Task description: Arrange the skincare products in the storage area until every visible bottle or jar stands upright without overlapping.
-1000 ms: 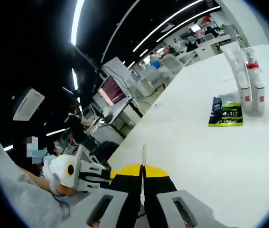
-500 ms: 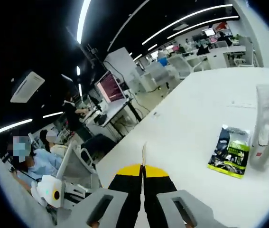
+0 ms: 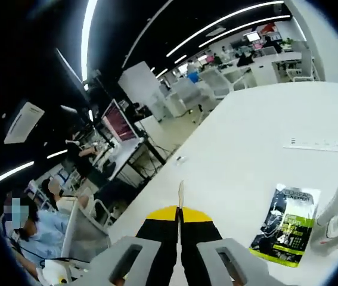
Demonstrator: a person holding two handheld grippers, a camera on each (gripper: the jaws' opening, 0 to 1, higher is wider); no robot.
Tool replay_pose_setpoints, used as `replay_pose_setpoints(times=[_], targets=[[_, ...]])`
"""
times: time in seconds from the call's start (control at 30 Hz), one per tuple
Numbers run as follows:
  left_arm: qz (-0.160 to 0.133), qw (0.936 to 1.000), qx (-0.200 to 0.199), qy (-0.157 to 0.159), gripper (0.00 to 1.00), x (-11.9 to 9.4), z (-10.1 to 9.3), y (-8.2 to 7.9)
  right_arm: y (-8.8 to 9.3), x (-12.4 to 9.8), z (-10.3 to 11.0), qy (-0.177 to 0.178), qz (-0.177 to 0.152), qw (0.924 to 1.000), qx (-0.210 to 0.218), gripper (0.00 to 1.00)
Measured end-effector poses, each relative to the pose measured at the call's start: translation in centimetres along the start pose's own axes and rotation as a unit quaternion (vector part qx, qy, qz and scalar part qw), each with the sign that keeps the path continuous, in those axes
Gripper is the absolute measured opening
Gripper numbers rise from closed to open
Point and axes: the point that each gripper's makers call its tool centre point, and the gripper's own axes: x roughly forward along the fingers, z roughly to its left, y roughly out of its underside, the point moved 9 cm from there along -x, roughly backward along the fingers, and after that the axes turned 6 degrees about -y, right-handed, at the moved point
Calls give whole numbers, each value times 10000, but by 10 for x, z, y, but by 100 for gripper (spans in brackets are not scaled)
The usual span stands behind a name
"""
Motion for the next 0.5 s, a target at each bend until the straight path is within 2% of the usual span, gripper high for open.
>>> replay_pose_setpoints(times=[0.23,0.37,0.5], targets=[[88,9999,28,69,0,2,-2,1,-3,10,-23,298,119,9986,428,0],[269,9996,-20,127,0,3,-3,5,2,17,-31,425,262,9972,563,0],[197,9998,-45,24,0,2,0,3,7,22,-39,467,219,9948,882,0]])
